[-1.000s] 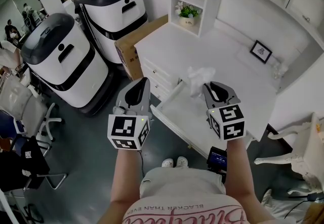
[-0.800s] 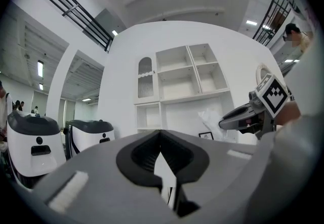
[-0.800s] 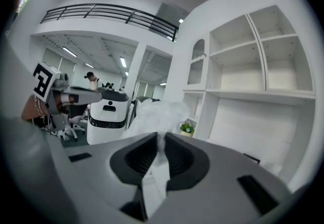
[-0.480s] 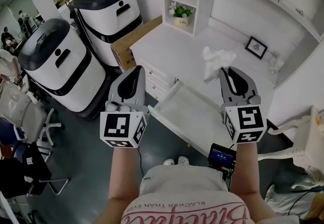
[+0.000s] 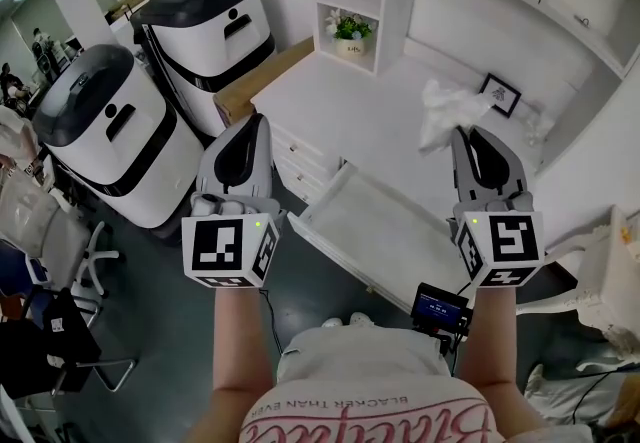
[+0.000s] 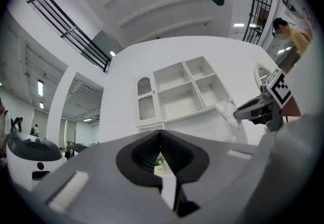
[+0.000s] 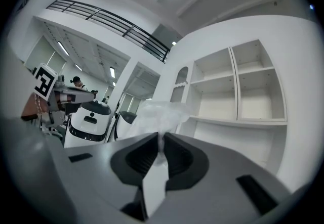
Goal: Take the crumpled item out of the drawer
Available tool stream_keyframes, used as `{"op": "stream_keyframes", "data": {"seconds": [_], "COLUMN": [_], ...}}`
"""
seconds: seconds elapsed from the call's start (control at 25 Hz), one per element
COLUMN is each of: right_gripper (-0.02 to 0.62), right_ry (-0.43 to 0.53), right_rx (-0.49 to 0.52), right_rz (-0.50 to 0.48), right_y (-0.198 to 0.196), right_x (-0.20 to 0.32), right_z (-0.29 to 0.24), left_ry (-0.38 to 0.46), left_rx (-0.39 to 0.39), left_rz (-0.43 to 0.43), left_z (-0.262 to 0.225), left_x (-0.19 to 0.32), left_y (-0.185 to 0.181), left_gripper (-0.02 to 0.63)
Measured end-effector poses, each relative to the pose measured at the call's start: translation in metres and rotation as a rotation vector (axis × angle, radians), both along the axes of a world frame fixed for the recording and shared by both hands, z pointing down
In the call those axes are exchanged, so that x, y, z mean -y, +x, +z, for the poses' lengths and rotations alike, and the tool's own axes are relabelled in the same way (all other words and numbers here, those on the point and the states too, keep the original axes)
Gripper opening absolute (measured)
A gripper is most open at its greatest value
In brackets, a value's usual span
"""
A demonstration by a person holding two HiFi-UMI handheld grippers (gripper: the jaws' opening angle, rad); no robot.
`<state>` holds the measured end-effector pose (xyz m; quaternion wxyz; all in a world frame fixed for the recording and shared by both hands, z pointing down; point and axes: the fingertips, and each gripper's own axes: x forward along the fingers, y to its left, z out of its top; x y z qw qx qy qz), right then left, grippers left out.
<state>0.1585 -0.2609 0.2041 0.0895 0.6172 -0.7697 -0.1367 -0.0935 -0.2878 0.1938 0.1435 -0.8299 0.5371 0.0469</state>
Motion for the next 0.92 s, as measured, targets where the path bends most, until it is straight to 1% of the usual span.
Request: {"op": "stream_keyframes", "data": {"seconds": [0.48, 0.92], "right_gripper": [0.044, 0.044], "right_ry": [0.0, -0.009], "right_rx": [0.008, 0.018], "right_rz": [0.004, 0.011], "right_y": [0.008, 0.006], "right_x": [-0.006, -0.006], "right_z": [0.001, 0.011], "left_ry": [0.006, 0.012], "left_rx": [0.007, 0.035], "left_rz": [0.002, -0.009], "left_z": [0.0, 0.004], "left_x": [-0.004, -0.004], "left_y": [0.008, 0.006], "left_gripper": [0.011, 0.011]}}
